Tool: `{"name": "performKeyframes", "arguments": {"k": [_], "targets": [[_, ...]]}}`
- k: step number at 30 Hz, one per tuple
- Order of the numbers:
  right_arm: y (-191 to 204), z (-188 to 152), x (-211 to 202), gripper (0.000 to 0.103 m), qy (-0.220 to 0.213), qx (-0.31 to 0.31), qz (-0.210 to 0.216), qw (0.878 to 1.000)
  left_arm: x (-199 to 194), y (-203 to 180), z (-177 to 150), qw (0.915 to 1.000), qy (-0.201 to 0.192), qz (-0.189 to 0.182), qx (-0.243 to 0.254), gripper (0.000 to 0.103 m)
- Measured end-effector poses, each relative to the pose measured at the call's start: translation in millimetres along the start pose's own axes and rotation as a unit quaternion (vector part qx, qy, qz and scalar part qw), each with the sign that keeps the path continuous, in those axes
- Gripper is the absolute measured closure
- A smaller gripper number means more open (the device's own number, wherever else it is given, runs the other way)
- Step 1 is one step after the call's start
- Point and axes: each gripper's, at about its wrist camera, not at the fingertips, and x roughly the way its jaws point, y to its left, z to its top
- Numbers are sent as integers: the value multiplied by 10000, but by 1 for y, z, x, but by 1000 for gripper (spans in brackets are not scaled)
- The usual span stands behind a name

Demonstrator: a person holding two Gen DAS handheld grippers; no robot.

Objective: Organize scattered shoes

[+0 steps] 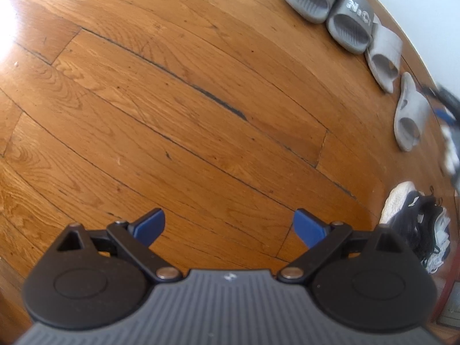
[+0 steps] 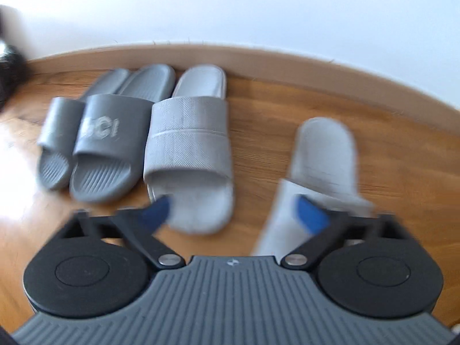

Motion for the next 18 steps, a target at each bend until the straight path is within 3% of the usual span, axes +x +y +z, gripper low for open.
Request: {"name": "performKeyframes", "arguments": {"k": [2, 4, 6, 8, 12, 18], "targets": [[-33, -12, -6, 0, 350, 208, 48, 9992, 3, -3, 1, 10000, 42, 25, 30, 6], [-63, -18, 0, 0, 627, 880, 130, 9941, 5, -8, 2, 9999, 75, 38, 100, 6], [-84, -22, 11, 0, 702, 1596, 158, 9846, 6, -13, 2, 9998, 90, 32, 180, 6], [-89, -22, 20, 0, 672, 1912, 139, 9791, 7, -17, 0, 9996, 105, 28, 272, 6], [-81, -16, 54, 0, 879, 1826, -24, 9792, 8, -17, 0, 9996, 107, 40, 271, 6], [-74, 0, 74, 11, 430, 1353, -94, 9898, 7, -8, 4, 9998, 98, 82, 142, 6]]}}
